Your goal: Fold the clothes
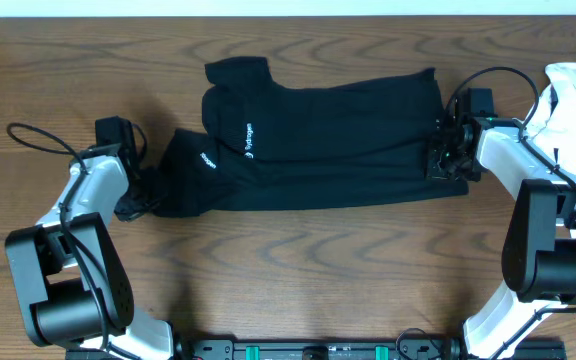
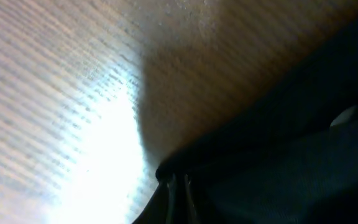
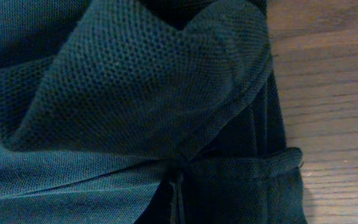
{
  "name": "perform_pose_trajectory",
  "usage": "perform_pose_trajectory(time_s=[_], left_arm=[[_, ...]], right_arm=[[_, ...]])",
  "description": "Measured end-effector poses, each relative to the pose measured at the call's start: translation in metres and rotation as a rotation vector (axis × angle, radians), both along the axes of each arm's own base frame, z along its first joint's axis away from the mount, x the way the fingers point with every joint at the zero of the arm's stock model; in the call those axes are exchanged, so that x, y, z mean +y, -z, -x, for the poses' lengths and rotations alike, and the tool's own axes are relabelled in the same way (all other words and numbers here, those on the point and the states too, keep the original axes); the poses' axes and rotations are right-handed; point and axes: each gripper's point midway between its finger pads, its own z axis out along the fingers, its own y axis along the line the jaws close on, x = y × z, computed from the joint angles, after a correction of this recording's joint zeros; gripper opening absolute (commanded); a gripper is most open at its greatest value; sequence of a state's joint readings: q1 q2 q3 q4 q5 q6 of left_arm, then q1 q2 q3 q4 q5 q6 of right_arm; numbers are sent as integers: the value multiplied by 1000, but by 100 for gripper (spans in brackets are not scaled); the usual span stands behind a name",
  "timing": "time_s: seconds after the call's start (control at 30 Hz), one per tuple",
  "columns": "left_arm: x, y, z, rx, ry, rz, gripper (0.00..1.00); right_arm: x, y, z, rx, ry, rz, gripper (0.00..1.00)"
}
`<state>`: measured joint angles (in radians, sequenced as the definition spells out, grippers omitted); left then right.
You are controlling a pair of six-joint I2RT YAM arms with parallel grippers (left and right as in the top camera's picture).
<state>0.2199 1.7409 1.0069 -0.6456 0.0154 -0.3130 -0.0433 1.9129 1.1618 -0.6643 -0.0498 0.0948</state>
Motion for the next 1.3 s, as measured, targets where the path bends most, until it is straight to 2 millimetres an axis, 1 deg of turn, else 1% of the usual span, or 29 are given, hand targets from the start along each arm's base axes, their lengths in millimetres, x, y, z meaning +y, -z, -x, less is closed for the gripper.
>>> perform_pose_trajectory(time_s=[0.1, 0.13, 0.17, 0.23, 0.3, 0.33, 0.43, 0.53, 0.63, 0.83, 1.0, 1.13, 1.3], left_arm=[[2, -14, -10, -29, 2, -6, 17], [3, -19, -13, -42, 3, -10, 17], [4, -26, -16, -58, 0, -13, 23], [4, -42, -20, -98, 4, -16, 31], [3, -59, -23, -139, 4, -19, 37], [1, -66, -22, -156, 4, -19, 38], [-5, -78, -17, -166, 18, -16, 38], [-16, -79, -9, -138, 46, -4, 38], [-32, -77, -4, -106, 91, 8, 38], [-72, -75, 4, -65, 210, 39, 38], [-98, -74, 7, -52, 287, 59, 39], [-108, -67, 8, -28, 321, 63, 40], [-113, -52, 10, 25, 335, 66, 40]], right_arm=[[0, 0, 0, -1, 0, 1, 1], [-1, 0, 0, -2, 1, 2, 1], [-1, 0, -1, -3, 2, 5, 1], [-4, 0, -1, -4, 6, 12, 1], [-5, 0, -1, -5, 8, 19, 1], [-5, 0, -1, -5, 8, 21, 1], [-6, 0, -1, -5, 9, 22, 1], [-6, 0, -1, -5, 9, 22, 1], [-6, 0, -1, -5, 8, 22, 1], [-6, 0, -1, -5, 8, 22, 1], [-6, 0, -1, -5, 8, 22, 1], [-6, 0, -1, -5, 8, 22, 1], [-6, 0, -1, -5, 8, 22, 1]])
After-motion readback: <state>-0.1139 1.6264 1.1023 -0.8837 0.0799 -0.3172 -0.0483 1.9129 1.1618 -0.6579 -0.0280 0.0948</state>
